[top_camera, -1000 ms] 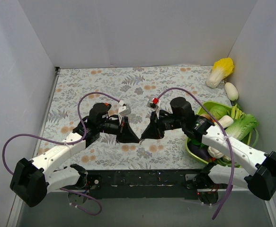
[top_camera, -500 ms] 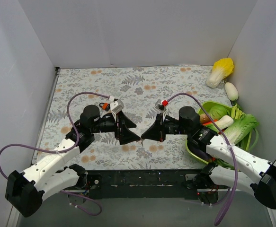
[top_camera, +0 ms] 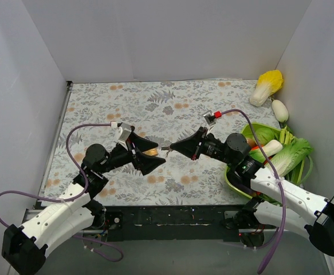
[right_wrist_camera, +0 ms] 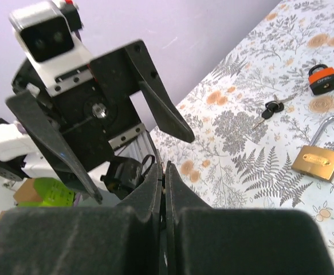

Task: Unlock with the key

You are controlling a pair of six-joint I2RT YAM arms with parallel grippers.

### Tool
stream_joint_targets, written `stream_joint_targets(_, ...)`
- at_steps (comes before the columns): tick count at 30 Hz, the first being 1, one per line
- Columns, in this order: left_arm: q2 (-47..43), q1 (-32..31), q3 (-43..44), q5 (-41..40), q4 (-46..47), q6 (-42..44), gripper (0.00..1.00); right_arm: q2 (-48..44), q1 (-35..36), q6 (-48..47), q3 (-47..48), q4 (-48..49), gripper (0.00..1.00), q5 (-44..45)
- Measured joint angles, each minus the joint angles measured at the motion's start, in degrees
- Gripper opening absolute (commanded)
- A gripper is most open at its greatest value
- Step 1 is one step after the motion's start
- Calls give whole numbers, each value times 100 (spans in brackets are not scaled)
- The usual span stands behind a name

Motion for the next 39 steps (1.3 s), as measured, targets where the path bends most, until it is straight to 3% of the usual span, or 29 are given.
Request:
stream_joint_targets(10, 413, -763, -584, -957, 1099, -385, 84, -4, 0, 404, 2, 249, 1, 400)
stream_joint_targets(17, 719, -1126, -584, -1469, 1582, -402, 56, -4, 0, 525, 0, 247, 1, 503)
stream_joint_targets(21, 739, -1209, -584, -1690, 1753, -428, 33, -4, 0, 538, 0, 247, 1, 527)
stream_joint_targets(23, 739, -1239, -588, -1775, 1814, -435, 26, -4, 0, 542, 2, 247, 1, 529)
stream_joint_targets(30, 737, -1276, -660, -1897, 1869, -463, 19, -4, 0, 560, 0, 247, 1, 570)
stream_joint_targets(36, 734, -1279, -745, -1906, 1871, -535, 1, -4, 0, 577, 0, 245, 1, 601)
stream_joint_targets(39, 732, -1281, -758, -1917, 1858, -544, 0, -4, 0, 577, 0, 243, 1, 632)
